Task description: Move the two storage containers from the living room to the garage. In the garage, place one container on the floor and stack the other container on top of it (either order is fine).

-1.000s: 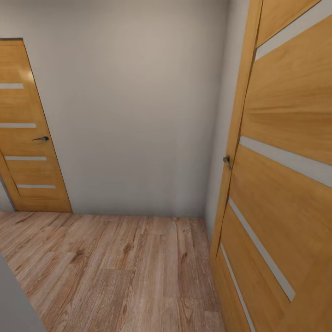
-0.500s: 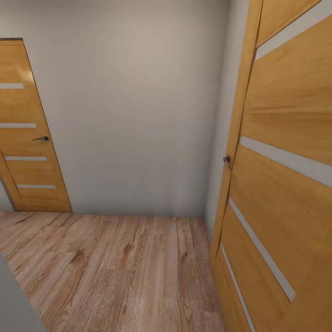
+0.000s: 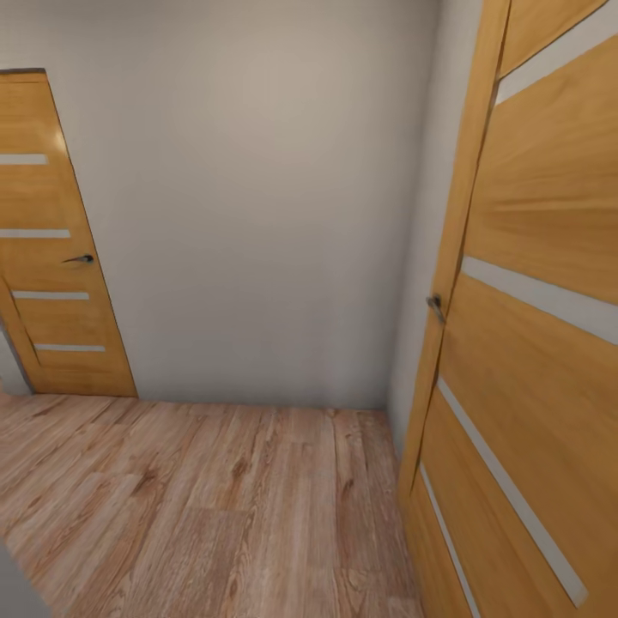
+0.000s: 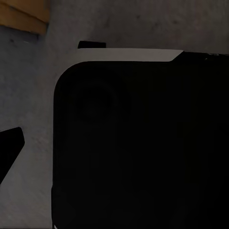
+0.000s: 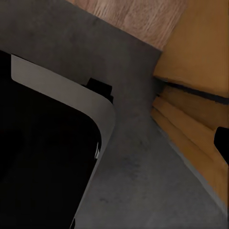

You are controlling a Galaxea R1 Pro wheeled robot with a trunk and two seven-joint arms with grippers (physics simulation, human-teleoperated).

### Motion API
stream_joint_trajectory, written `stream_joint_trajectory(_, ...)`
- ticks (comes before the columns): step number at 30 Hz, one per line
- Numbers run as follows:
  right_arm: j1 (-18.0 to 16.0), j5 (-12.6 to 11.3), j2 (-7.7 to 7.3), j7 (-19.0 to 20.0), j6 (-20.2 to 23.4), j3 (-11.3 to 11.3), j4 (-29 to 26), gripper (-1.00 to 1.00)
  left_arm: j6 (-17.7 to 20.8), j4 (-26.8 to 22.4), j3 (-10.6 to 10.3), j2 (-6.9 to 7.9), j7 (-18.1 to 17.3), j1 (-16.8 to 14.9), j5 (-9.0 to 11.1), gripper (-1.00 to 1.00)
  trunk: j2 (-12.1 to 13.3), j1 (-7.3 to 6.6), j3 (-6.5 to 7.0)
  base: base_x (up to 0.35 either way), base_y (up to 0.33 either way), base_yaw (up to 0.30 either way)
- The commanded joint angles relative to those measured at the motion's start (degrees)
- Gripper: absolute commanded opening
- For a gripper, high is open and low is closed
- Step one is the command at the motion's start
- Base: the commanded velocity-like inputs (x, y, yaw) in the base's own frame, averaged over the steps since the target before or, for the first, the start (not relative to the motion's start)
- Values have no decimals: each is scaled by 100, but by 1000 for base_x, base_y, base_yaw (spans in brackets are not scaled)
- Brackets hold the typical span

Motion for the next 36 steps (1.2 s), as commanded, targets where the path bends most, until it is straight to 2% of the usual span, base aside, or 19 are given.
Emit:
stream_joint_trajectory(1,-3,-62,-4,22,-15,41,-2,100,-15,4,5,0,-17,-3,42,100,-3,0,-6,7,0,237)
stream_joint_trajectory(10,0,-60,-6,22,-14,42,-2,100,-15,4,3,0,-28,-3,34,100,-3,0,-6,32,0,193)
stream_joint_trajectory(18,1,-62,-6,22,-17,40,-2,100,-15,4,-7,0,-33,-3,21,100,-3,0,-6,241,0,8)
stream_joint_trajectory(28,-1,-78,-3,22,-17,19,-2,100,-15,4,-2,0,-24,-3,33,100,-3,0,-6,22,0,-1)
stream_joint_trajectory(36,-2,-81,2,20,-17,24,-2,100,-15,4,-3,0,-24,-3,33,100,-3,0,-6,0,0,-99)
